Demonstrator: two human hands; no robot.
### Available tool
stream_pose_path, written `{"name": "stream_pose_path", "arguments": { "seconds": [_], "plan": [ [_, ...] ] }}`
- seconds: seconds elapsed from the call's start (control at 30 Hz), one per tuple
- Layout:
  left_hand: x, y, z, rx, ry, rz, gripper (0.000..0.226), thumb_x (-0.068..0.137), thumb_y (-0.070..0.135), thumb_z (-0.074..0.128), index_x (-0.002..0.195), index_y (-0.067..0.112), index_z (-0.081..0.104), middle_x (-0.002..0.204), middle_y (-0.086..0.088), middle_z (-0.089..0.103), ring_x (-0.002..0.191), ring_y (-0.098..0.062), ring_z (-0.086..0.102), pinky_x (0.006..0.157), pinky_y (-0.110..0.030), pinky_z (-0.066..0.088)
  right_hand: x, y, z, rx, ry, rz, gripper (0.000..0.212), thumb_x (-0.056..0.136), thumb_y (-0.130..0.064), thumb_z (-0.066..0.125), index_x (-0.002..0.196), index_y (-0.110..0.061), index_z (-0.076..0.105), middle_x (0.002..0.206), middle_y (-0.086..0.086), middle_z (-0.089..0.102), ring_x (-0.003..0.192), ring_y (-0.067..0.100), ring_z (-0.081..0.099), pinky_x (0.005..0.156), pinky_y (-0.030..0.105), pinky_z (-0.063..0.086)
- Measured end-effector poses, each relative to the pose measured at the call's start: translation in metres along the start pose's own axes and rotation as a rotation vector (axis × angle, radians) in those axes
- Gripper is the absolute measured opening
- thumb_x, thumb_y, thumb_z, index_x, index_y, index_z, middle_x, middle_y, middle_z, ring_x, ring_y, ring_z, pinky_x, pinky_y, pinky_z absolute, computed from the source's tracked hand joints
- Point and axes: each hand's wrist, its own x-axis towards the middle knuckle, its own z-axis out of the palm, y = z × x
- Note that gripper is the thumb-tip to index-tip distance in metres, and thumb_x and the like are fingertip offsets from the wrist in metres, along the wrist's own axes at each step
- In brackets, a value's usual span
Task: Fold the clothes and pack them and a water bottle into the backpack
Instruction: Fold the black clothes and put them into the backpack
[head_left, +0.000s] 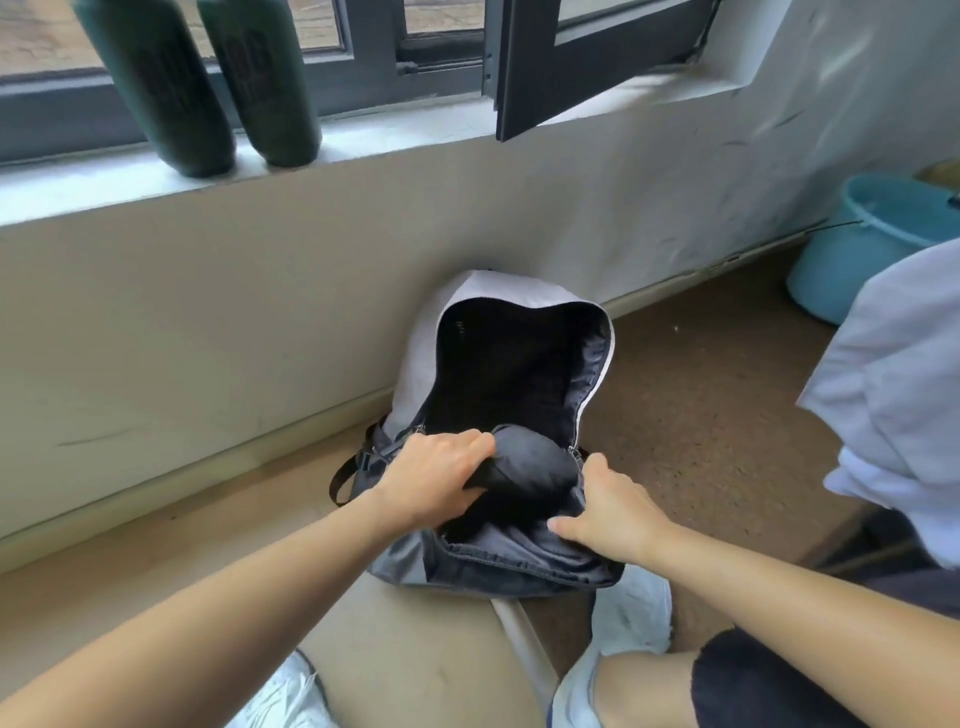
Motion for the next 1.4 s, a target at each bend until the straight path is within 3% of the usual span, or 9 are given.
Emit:
{"name": "stream_pose_path", "arguments": {
  "seconds": [0.17, 0.37, 0.53, 0.6, 0.73, 0.97, 1.03, 1.17, 1.4],
  "plan": [
    [-0.003, 0.0, 0.025, -0.054, 0.003, 0.054, 0.029, 0.074, 0.03, 0.073, 0.097, 0.021, 0.057, 0.085, 0.007, 0.063, 0.071, -0.019, 0.065, 0.052, -0.029, 0.031, 0.022, -0.005, 0.009, -0.154, 0.066, -0.119, 0.124, 0.081, -0.062, 0.073, 0.152, -0.046, -0.027, 0.126, 0.009, 0.056, 0.106, 0.034, 0.064, 0.075, 0.039, 0.049],
    [-0.005, 0.0, 0.036, -0.178, 0.076, -0.044, 0.037, 0.076, 0.036, 0.074, 0.109, 0.024, 0.065, 0.104, 0.008, 0.072, 0.104, -0.018, 0.067, 0.088, -0.038, 0.048, 0.043, 0.0, 0.018, -0.374, 0.073, -0.199, 0.041, 0.097, -0.04, 0.061, 0.135, -0.033, 0.046, 0.124, 0.008, 0.052, 0.105, 0.036, 0.063, 0.083, 0.042, 0.051],
    [-0.023, 0.042, 0.029, -0.425, -0.075, -1.163, 0.121, 0.063, 0.048, 0.091, 0.156, 0.023, 0.018, 0.157, -0.006, 0.024, 0.147, -0.032, 0.025, 0.117, -0.049, 0.032, 0.057, 0.009, 0.017, 0.103, 0.1, -0.057, 0.024, 0.094, -0.05, 0.06, 0.106, -0.03, 0.064, 0.103, -0.005, 0.068, 0.096, 0.029, 0.066, 0.081, 0.041, 0.055],
    [-0.031, 0.049, 0.03, -0.856, -0.157, -1.461, 0.109, 0.07, 0.029, 0.093, 0.153, 0.015, 0.024, 0.151, -0.012, 0.039, 0.137, -0.035, 0.044, 0.113, -0.046, 0.041, 0.061, 0.01, 0.014, 0.227, 0.094, -0.011, 0.024, 0.095, -0.053, 0.059, 0.097, -0.03, 0.066, 0.092, -0.007, 0.07, 0.088, 0.024, 0.066, 0.08, 0.041, 0.056],
    [-0.042, 0.042, 0.034, -1.131, -0.153, -1.379, 0.042, 0.083, 0.003, 0.07, 0.122, 0.017, 0.061, 0.113, -0.004, 0.074, 0.102, -0.024, 0.071, 0.095, -0.043, 0.059, 0.071, 0.008, 0.001, 0.129, 0.129, 0.026, 0.031, 0.093, -0.058, 0.059, 0.09, -0.027, 0.064, 0.097, -0.004, 0.065, 0.093, 0.027, 0.063, 0.081, 0.042, 0.055],
    [-0.058, 0.023, 0.021, -1.011, -0.109, -1.378, 0.037, 0.075, 0.001, 0.056, 0.107, 0.018, 0.064, 0.097, -0.006, 0.075, 0.093, -0.027, 0.072, 0.084, -0.042, 0.061, 0.129, -0.012, -0.029, -0.154, 0.344, -0.178, 0.021, 0.089, -0.015, 0.063, 0.11, -0.018, 0.063, 0.1, 0.007, 0.067, 0.097, 0.036, 0.062, 0.071, 0.04, 0.05],
    [-0.063, 0.018, 0.017, -1.022, -0.088, -1.381, 0.04, 0.072, 0.001, 0.053, 0.106, 0.016, 0.066, 0.096, -0.007, 0.076, 0.092, -0.028, 0.073, 0.086, -0.045, 0.062, 0.143, -0.019, -0.01, -0.22, 0.205, -0.294, 0.046, 0.088, -0.016, 0.065, 0.131, -0.03, 0.059, 0.113, 0.003, 0.07, 0.109, 0.034, 0.063, 0.082, 0.041, 0.053],
    [-0.068, 0.017, 0.004, -1.089, -0.099, -1.413, 0.035, 0.072, 0.002, 0.048, 0.096, 0.014, 0.07, 0.088, -0.01, 0.078, 0.083, -0.029, 0.075, 0.07, -0.042, 0.063, 0.162, -0.041, 0.036, -0.369, -0.321, -0.406, 0.027, 0.08, -0.012, 0.065, 0.105, -0.022, 0.066, 0.108, 0.002, 0.068, 0.108, 0.031, 0.063, 0.083, 0.036, 0.052],
    [-0.085, 0.014, -0.028, -1.098, -0.194, -1.488, 0.032, 0.088, -0.013, 0.043, 0.079, 0.011, 0.062, 0.054, 0.001, 0.066, 0.052, -0.016, 0.064, 0.046, -0.02, 0.044, 0.193, -0.069, 0.065, -0.423, -0.375, -0.39, 0.07, 0.076, -0.046, 0.082, 0.136, -0.02, 0.057, 0.132, 0.005, 0.06, 0.12, 0.031, 0.06, 0.092, 0.037, 0.049]
  ]
}}
